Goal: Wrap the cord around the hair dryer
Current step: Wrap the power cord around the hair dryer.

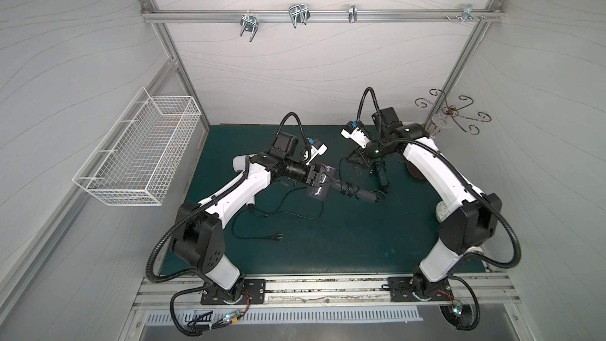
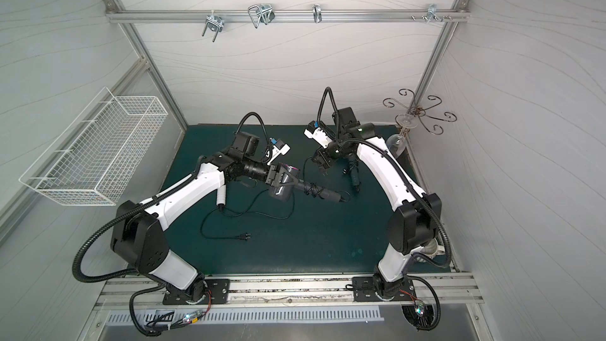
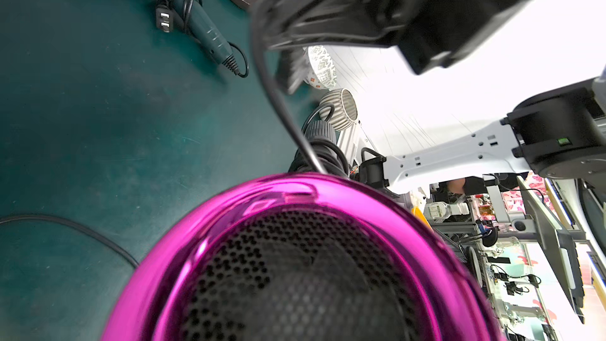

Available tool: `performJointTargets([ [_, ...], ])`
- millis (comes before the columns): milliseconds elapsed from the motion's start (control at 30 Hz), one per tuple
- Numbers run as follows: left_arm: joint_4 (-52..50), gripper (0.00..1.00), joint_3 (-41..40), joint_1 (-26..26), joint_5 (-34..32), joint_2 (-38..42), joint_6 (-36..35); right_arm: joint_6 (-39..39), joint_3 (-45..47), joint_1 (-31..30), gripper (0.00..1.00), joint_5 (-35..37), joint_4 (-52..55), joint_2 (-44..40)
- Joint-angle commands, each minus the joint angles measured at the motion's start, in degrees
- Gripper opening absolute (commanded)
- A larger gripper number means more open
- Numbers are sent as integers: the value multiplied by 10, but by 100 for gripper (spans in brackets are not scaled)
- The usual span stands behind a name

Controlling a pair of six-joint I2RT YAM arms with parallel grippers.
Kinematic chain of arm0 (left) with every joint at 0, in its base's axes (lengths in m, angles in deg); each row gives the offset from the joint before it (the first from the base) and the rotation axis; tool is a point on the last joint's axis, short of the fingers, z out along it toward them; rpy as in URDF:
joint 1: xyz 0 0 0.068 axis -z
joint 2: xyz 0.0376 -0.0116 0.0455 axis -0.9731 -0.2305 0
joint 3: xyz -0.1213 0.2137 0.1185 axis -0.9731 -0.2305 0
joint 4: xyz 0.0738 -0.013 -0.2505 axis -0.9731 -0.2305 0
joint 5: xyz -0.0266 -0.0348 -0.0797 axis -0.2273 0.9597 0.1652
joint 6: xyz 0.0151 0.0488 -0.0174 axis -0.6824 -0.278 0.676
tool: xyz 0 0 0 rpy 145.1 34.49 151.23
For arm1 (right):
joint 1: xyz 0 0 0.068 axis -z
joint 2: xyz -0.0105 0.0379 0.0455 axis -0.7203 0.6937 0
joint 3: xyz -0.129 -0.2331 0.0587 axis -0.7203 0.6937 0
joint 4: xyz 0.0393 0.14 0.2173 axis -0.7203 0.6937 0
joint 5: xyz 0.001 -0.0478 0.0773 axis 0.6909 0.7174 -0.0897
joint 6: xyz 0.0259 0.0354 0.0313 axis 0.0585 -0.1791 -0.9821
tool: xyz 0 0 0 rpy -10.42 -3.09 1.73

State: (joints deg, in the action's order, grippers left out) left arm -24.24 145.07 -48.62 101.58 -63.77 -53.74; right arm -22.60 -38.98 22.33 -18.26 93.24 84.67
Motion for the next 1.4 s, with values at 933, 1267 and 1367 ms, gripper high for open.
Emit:
performJointTargets([
  [933,189,0,-18,-50,160,70,146,-119,200,122,0,-355,-236,46],
  [1267,339,0,-64,-72,169,57,254,-178,233,117,0,-371,-267,54],
  [1367,341,0,-69,-74,157,52,250,-205,243,117,0,-375,-281,57],
])
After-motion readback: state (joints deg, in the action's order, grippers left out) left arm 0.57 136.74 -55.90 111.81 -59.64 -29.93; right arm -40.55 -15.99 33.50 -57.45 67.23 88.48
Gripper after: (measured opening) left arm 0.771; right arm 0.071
